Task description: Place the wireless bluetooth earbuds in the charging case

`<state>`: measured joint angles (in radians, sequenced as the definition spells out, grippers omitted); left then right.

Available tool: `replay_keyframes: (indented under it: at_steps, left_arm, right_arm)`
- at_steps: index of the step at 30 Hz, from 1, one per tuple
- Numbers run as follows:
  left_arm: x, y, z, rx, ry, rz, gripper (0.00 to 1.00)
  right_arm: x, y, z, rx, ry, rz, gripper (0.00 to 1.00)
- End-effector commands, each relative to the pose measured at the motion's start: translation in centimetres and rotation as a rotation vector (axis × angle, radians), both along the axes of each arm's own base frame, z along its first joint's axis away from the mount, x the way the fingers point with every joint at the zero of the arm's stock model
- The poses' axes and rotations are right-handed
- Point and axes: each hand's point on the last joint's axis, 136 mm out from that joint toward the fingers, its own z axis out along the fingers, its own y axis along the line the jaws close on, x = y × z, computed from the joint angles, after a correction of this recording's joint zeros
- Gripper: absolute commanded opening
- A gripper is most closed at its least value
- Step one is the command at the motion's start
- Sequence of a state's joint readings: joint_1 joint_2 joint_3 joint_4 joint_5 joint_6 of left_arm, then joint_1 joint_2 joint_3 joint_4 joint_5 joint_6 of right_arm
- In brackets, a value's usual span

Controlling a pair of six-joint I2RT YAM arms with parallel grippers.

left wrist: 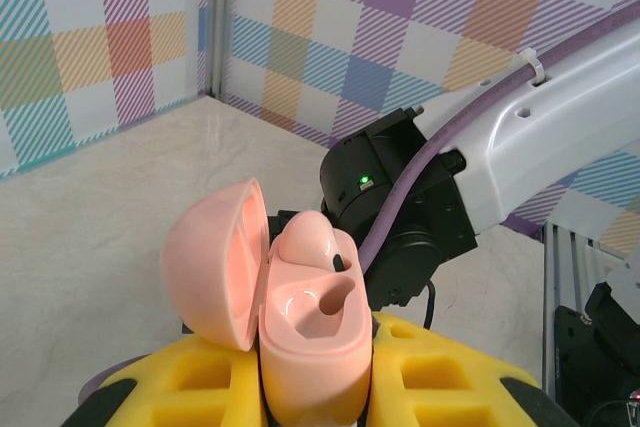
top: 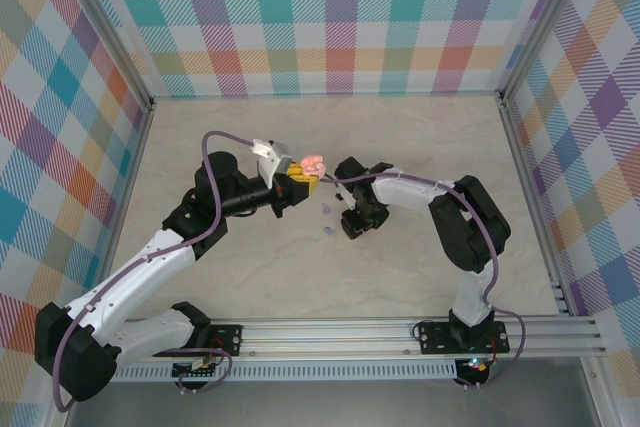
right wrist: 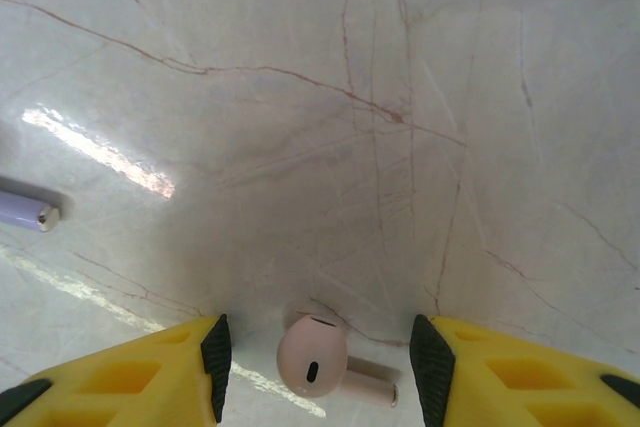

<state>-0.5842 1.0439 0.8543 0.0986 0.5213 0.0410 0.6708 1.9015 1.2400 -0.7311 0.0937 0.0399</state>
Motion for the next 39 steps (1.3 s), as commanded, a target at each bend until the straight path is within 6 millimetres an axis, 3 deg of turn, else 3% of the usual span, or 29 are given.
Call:
replay_keyframes:
  at_steps: [1, 26, 33, 39]
  left_arm:
    - [-0.4, 0.0, 0.5, -0.012, -0.005, -0.005, 0.17]
    - [-0.4, -0.1, 0.7, -0.011, -0.009, -0.01, 0.17]
    - [-0.4, -0.2, 0.7, -0.012, -0.008, -0.012, 0.17]
    - [-0.5, -0.2, 0.8, -0.015, -0.008, -0.017, 0.17]
  right_arm:
    - [0.6, -0.4, -0.5, -0.034, -0.001, -0.026, 0.54]
    - [3.8, -4.5, 1.5, -0.07, -0.082, -0.335, 0.53]
    - [3.1, -3.2, 3.1, 0.05, -0.062, -0.315, 0.53]
    - [1.9, -2.1, 3.1, 0.116, -0.001, -0.316, 0.53]
